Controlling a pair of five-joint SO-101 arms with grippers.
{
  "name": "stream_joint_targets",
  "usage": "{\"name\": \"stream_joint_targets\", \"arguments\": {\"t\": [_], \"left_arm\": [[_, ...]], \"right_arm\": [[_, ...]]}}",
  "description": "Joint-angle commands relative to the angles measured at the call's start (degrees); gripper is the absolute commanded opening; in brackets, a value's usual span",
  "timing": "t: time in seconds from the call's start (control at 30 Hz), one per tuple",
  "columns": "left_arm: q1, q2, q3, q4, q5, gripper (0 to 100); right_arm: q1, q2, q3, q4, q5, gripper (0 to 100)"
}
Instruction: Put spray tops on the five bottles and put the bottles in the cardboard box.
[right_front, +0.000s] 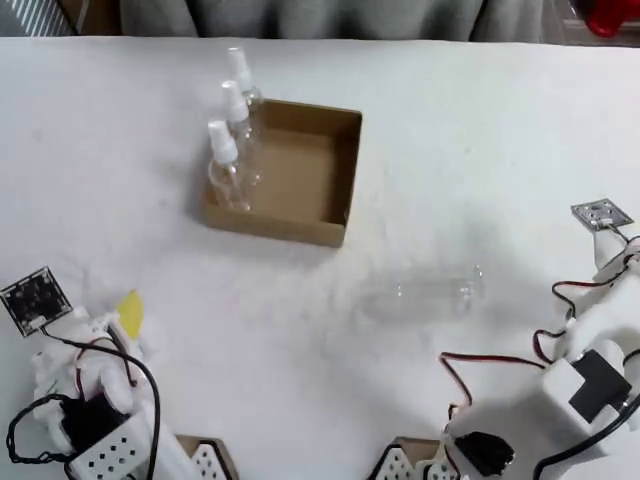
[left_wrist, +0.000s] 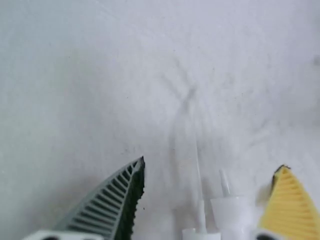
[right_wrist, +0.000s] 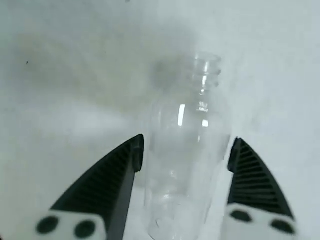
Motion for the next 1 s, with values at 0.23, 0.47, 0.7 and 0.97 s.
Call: {"name": "stream_joint_targets", "arguments": {"t": [0.23, 0.47, 0.7, 0.97], "left_arm": [[-0.7, -0.7, -0.1, 0.5, -0.6, 37], [-0.7, -0.7, -0.1, 0.5, -0.6, 37], [-0.7, -0.7, -0.1, 0.5, -0.6, 37], [-0.3, -0.7, -0.1, 0.2, -0.5, 37]], "right_arm": [[-0.6, -0.5, -2.7, -3.0, 0.9, 19.0], [-1.0, -1.0, -2.8, -3.0, 0.9, 1.1], [-0.8, -5.4, -3.6, -1.6, 0.4, 2.1], [-3.0, -10.9, 2.6, 0.8, -5.5, 1.9]]}}
